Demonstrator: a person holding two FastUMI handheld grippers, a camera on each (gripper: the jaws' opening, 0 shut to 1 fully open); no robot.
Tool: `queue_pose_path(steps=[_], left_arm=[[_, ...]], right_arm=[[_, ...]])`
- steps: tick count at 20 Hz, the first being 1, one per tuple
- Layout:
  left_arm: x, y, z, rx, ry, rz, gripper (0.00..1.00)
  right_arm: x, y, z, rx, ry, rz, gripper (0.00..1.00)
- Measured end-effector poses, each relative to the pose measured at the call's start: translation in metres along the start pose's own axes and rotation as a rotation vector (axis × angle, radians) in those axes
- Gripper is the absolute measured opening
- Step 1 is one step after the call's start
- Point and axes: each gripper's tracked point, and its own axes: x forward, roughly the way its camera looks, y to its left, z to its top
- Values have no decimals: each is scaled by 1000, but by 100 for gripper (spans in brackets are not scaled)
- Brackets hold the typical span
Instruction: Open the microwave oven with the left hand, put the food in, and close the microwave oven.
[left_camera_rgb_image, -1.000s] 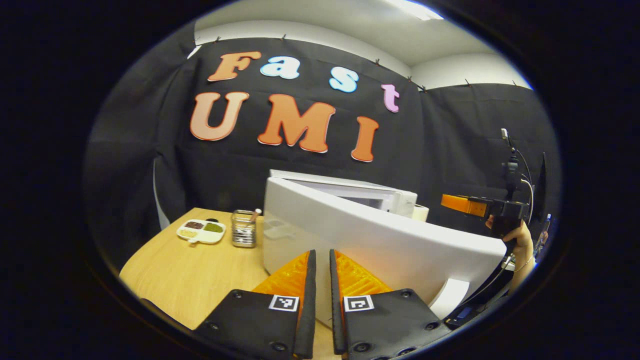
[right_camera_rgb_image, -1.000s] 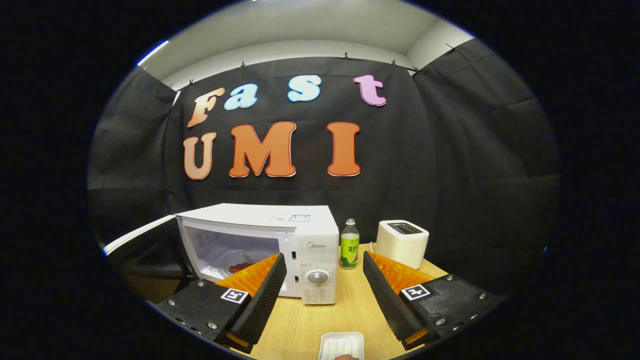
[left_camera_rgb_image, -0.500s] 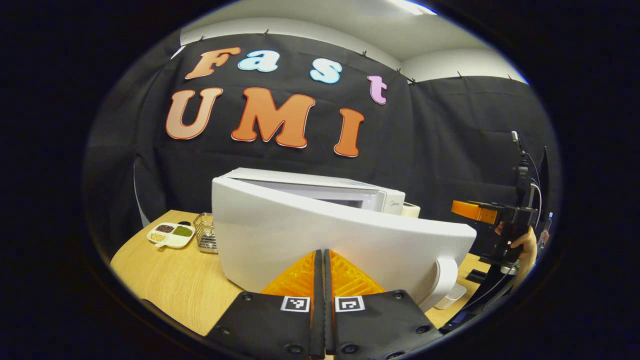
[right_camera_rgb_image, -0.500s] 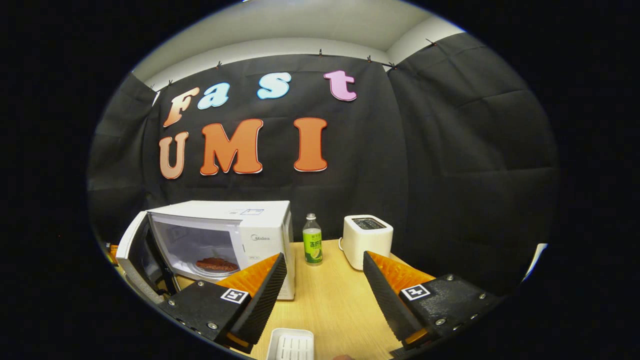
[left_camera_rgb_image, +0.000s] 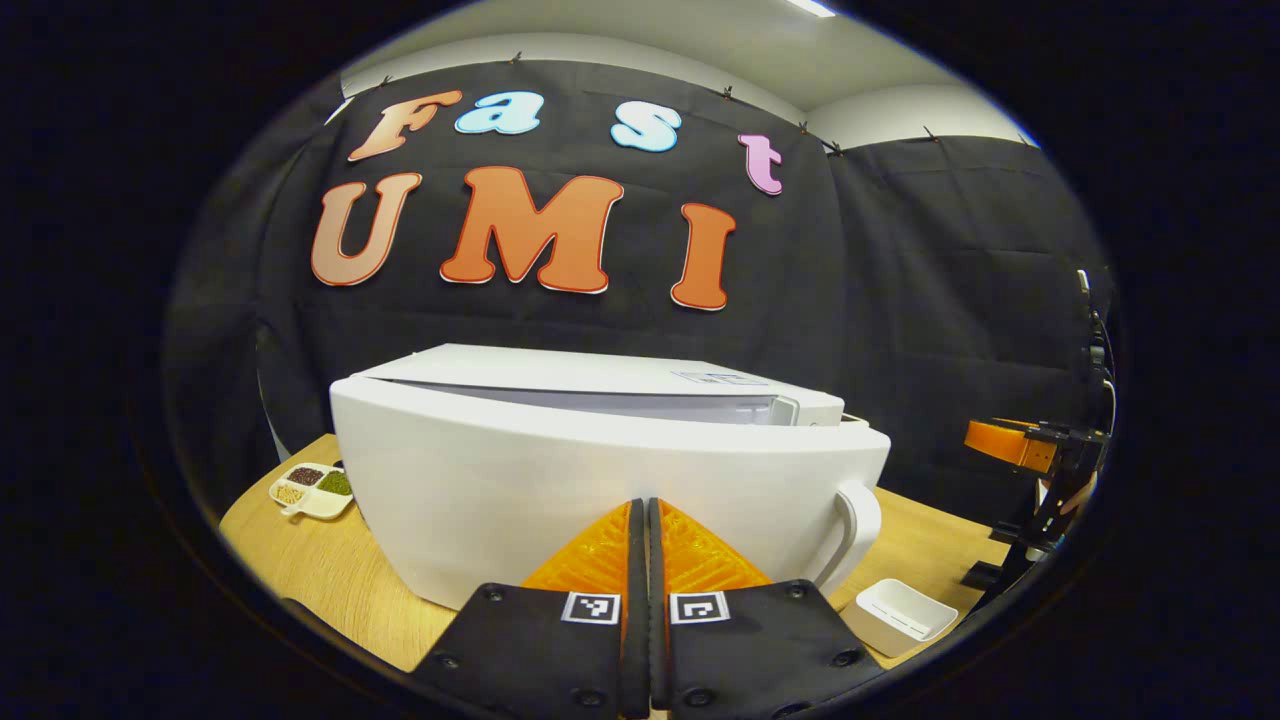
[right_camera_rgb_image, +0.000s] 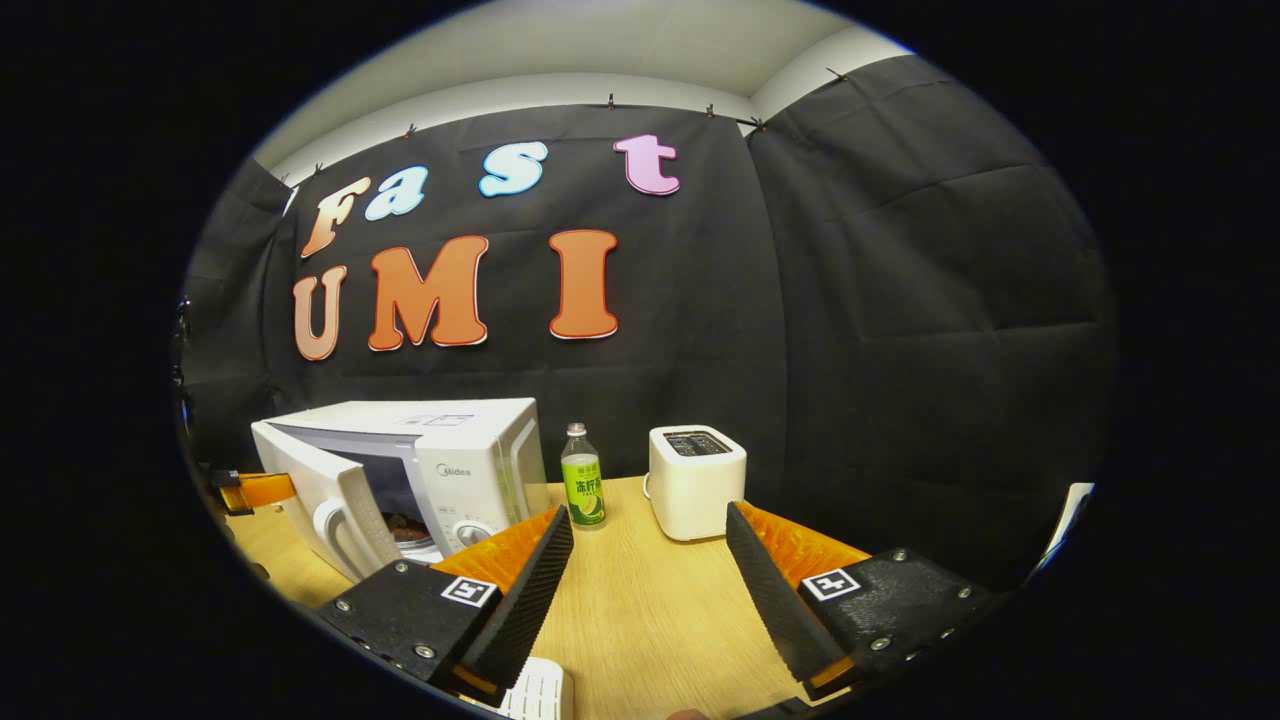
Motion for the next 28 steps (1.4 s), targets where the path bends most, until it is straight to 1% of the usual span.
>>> queue_pose_path(steps=[1,2,4,7,9,12,14,15,16,18,19,20,24,26,28], left_arm=[[10,-2,0,24,5,5,1],[19,-6,1,45,10,8,5],[34,-14,-1,66,22,13,5],[47,-10,2,66,18,85,4],[49,-14,7,48,-9,102,4],[51,-13,9,68,-8,138,5],[54,-14,10,70,-19,148,4],[58,-10,2,74,23,173,4],[56,-11,9,92,-3,183,4],[56,-15,9,95,16,176,4],[57,-16,13,83,11,152,4],[54,-13,14,56,23,146,4],[14,5,37,-26,19,118,4],[-13,18,55,-25,10,112,4],[-36,33,76,17,-17,108,4]], right_arm=[[2,-4,-3,4,6,-2,95],[4,-7,-5,8,12,-3,95],[8,-12,-9,17,20,-6,95],[10,-16,-18,27,38,0,95],[12,-18,-25,21,48,0,95],[16,-24,-34,12,62,-15,95],[17,-22,-35,18,71,-6,95],[16,-20,-34,18,72,-3,95],[15,-19,-33,14,70,-2,95],[12,-16,-29,7,69,0,95],[8,-14,-25,4,64,2,100],[6,-12,-18,0,56,2,95],[-5,-9,17,-16,10,-10,95],[-12,-1,33,-10,-7,2,95],[-20,10,48,-9,-25,20,95]])
